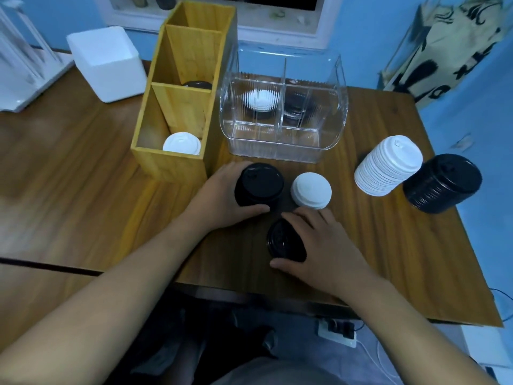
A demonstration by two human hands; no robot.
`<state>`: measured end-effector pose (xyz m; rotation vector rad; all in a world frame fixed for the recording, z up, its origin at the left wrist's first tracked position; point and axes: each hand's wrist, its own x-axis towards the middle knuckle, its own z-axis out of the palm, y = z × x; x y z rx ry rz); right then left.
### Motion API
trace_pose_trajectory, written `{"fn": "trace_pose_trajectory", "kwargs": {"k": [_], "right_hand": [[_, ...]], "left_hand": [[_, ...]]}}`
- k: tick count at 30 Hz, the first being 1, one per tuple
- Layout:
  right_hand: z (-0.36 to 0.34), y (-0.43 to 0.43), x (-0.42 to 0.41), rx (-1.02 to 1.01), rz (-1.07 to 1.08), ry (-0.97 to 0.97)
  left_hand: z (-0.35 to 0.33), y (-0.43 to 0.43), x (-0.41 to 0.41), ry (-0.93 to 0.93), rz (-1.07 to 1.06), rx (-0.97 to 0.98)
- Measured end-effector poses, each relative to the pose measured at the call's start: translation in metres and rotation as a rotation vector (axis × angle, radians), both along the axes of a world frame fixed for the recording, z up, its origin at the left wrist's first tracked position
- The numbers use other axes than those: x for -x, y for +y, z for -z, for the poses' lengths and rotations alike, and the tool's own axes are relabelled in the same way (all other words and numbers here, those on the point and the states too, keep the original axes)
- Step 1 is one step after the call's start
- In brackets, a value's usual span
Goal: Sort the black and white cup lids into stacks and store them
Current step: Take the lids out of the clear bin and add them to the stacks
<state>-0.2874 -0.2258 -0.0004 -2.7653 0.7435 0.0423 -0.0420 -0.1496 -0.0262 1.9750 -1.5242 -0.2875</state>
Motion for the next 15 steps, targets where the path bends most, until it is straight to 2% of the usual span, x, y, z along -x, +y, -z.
{"fn": "trace_pose_trajectory", "kwargs": {"k": [4, 8, 11, 15], "right_hand": [[0.002, -0.002, 0.010, -0.137, -0.042, -0.095], [-0.025, -0.017, -0.003, -0.248, 0.121, -0.304], [-0.044, -0.030, -0.039, -0.125, 0.128, -0.397], [-0.038, -0.043, -0.084, -0.058, 0.105, -0.304]], "left_hand": [[-0.001, -0.001, 0.001, 0.001, -0.027, -0.012], [-0.003, -0.001, 0.002, 0.023, 0.020, 0.028], [-0.002, -0.002, 0.000, 0.021, 0.023, 0.044], [0.002, -0.002, -0.002, 0.055, -0.013, -0.011]]}}
